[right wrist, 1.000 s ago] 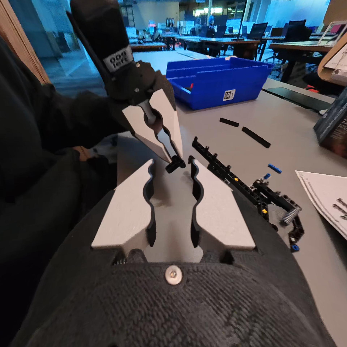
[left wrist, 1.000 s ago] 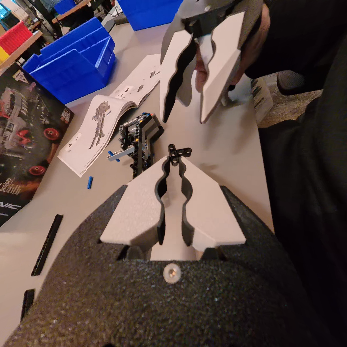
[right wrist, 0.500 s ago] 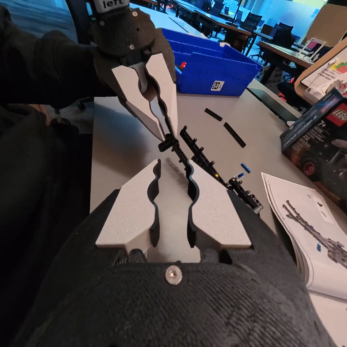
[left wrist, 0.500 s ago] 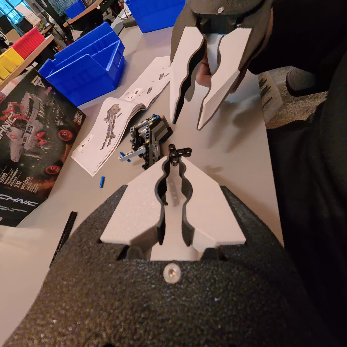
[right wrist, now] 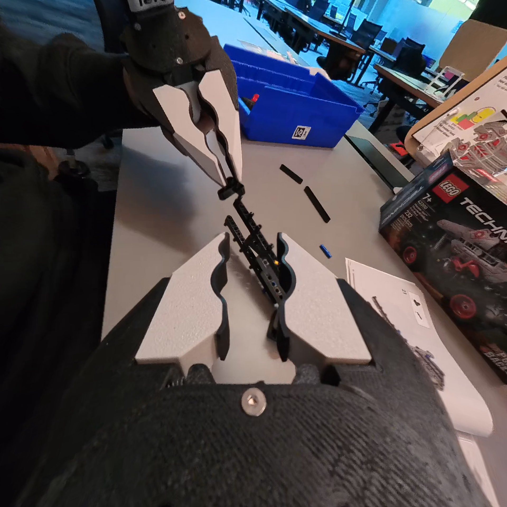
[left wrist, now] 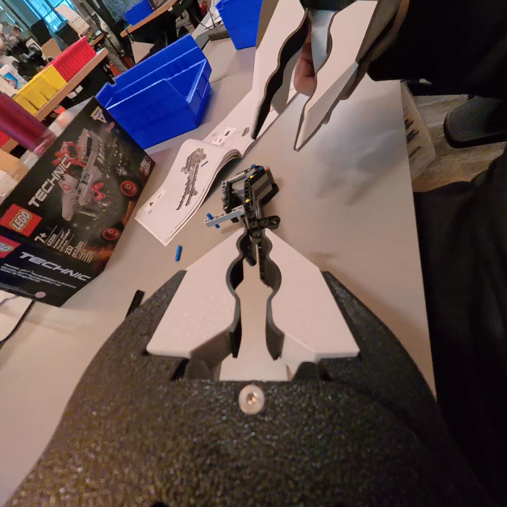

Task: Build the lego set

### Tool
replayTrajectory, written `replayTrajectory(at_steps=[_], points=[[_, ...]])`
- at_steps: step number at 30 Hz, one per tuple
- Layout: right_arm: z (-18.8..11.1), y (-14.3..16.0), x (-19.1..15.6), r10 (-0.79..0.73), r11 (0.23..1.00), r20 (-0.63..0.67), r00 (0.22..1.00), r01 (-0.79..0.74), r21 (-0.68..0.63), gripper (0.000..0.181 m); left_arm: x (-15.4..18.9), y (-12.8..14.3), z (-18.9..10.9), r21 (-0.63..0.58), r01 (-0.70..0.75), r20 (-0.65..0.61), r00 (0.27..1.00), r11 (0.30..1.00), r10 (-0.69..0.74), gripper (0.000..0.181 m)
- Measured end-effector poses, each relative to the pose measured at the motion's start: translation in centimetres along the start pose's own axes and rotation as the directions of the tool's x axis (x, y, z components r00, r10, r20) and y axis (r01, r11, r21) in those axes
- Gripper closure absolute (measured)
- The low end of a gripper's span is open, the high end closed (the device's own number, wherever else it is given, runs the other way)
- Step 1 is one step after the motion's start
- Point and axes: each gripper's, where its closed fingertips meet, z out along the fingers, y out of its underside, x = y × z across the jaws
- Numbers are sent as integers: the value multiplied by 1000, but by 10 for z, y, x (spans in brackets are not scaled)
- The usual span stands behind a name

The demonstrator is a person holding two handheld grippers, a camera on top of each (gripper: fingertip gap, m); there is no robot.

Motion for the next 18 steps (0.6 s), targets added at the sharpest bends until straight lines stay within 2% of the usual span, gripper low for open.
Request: replayTrajectory(at_steps=[1,4,8,18], points=[[-1,0,1,-4,1000,11,1000,4,-8,149,-2,0,-2,5,18,-3,1000,1000,-18,175],[3,-8,6,-9,1000,43,999,9,8,149,-4,-6,-1,42,64,-29,998,997,-63,175],[19,-15,9,-16,999,115,993,11,42,152,-6,-7,10,8,56,-71,996,998,-55,175],[49,1,7,-47,998,250,967,54,-21,155,-7,4,31,-28,97,-159,982,995,-100,175]])
